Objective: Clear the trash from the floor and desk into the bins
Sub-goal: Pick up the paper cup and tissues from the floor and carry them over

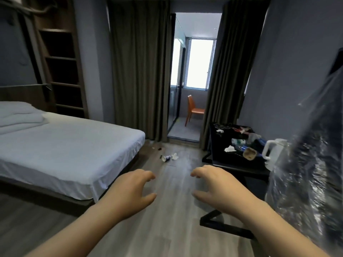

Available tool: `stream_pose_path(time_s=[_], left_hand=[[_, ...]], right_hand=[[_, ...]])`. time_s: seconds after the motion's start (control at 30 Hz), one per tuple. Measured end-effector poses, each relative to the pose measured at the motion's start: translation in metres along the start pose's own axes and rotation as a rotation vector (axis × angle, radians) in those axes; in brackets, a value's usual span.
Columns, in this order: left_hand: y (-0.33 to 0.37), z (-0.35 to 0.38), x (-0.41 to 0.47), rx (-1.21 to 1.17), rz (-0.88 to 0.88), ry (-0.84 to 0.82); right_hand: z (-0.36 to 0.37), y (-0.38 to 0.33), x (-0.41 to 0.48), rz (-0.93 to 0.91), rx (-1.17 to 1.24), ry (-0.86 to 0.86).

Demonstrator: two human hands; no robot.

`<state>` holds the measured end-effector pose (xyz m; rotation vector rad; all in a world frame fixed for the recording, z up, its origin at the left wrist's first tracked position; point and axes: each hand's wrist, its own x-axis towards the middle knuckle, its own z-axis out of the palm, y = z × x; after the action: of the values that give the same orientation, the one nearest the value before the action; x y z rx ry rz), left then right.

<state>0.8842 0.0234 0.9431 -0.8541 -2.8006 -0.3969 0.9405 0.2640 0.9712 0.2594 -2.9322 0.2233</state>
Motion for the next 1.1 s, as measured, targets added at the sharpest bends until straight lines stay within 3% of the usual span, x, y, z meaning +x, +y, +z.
stream_pose_path(time_s=[0.43, 1.1], left_hand=[[-0.161, 0.021, 0.195, -0.049, 0.006, -0.062], [-0.288, 0.124, 0.542, -0.042, -0.051, -0.134]], right_hand=[[0.063, 0.024, 0.236, 0.092, 0.059, -0.076], [0.139, 0.219, 0.572, 0.118, 0.101, -0.163]])
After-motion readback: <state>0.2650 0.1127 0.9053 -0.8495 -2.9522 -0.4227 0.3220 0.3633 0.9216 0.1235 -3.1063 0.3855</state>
